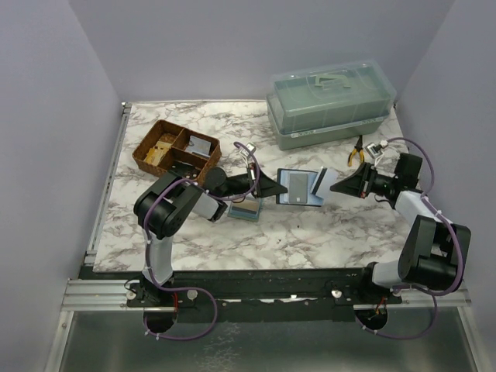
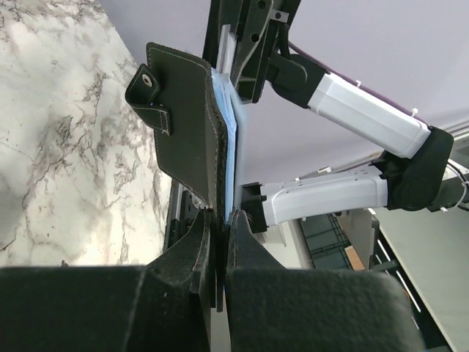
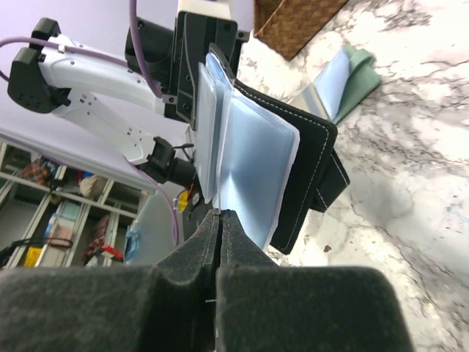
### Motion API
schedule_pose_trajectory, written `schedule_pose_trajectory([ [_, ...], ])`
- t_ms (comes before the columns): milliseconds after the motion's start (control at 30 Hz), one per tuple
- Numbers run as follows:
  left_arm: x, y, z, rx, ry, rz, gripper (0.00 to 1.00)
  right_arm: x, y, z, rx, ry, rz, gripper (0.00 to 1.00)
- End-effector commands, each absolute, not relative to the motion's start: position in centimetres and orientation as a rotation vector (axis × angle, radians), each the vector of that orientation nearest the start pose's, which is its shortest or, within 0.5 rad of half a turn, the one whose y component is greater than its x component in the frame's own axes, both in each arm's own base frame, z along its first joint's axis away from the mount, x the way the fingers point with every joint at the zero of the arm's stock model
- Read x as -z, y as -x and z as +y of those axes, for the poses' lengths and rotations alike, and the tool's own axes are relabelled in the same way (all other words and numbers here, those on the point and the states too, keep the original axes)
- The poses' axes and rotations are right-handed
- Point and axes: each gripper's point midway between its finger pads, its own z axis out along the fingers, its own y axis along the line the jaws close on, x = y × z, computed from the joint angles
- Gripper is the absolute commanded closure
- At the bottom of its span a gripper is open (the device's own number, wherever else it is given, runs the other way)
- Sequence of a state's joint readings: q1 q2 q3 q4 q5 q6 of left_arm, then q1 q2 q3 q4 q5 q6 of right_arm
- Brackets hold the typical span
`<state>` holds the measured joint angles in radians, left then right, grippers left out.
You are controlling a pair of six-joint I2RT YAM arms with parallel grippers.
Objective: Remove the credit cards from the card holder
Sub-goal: Remove the credit card from the card holder, then place the card holder at the center of the board.
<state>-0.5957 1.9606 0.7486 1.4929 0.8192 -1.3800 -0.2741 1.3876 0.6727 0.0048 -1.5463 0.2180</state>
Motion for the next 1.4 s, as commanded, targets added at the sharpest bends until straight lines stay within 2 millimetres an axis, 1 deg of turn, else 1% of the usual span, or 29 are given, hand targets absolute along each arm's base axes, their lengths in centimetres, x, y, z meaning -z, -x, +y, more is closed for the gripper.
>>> schedule_pose_trajectory([
  [0,-20.4,-25.2,-35.9,2.083,-0.345,1.616,1.0,-19.5,-25.5,10.2,-1.635,0.36,1.796,1.0],
  [100,-19.6,-25.4,-36.0,2.081,-0.324,1.639,1.0,-19.8,-25.4,10.2,-1.629,0.377,1.784,1.0],
  [200,-18.1,-25.7,-36.3,2.084,-0.277,1.682,1.0,-20.0,-25.3,10.2,-1.616,0.398,1.772,1.0],
  [433,-13.3,-25.6,-38.7,2.073,-0.184,1.84,1.0,-20.3,-25.2,10.2,-1.592,0.42,1.759,1.0],
  [600,-10.1,-26.4,-39.6,1.965,-0.083,1.98,1.0,-20.3,-25.3,10.1,-1.593,0.421,1.756,1.0],
  [633,-9.4,-26.5,-39.8,1.938,-0.065,2.013,0.99,-20.3,-25.3,10.1,-1.594,0.418,1.758,1.0],
  [700,-7.8,-26.7,-40.0,1.869,-0.019,2.088,0.91,-20.2,-25.3,10.1,-1.595,0.419,1.758,1.0],
  [800,-5.7,-27.1,-40.0,1.767,0.043,2.182,0.82,-20.2,-25.2,10.2,-1.609,0.401,1.767,1.0],
  [867,-4.5,-27.3,-39.6,1.709,0.082,2.228,0.8,-20.1,-25.2,10.2,-1.611,0.397,1.769,1.0],
  [933,-3.8,-27.5,-39.2,1.652,0.104,2.259,0.76,-20.1,-25.2,10.2,-1.61,0.396,1.77,1.0],
  [967,-3.6,-27.6,-39.0,1.62,0.117,2.276,0.73,-20.0,-25.2,10.1,-1.609,0.394,1.771,1.0],
  [1033,-3.6,-27.7,-38.7,1.572,0.122,2.29,0.64,-19.9,-25.3,10.1,-1.609,0.392,1.772,1.0],
  [1133,-4.6,-27.9,-38.1,1.511,0.102,2.284,0.55,-19.9,-25.3,10.1,-1.61,0.39,1.773,1.0],
  [1167,-5.1,-28.0,-37.8,1.489,0.094,2.279,0.53,-19.9,-25.3,10.1,-1.608,0.39,1.773,1.0],
  [1233,-6.8,-28.0,-37.3,1.454,0.07,2.253,0.52,-19.8,-25.3,10.1,-1.61,0.388,1.773,1.0],
  [1367,-9.1,-27.7,-36.1,1.379,0.019,2.211,0.46,-19.9,-25.4,10.1,-1.608,0.39,1.772,1.0],
])
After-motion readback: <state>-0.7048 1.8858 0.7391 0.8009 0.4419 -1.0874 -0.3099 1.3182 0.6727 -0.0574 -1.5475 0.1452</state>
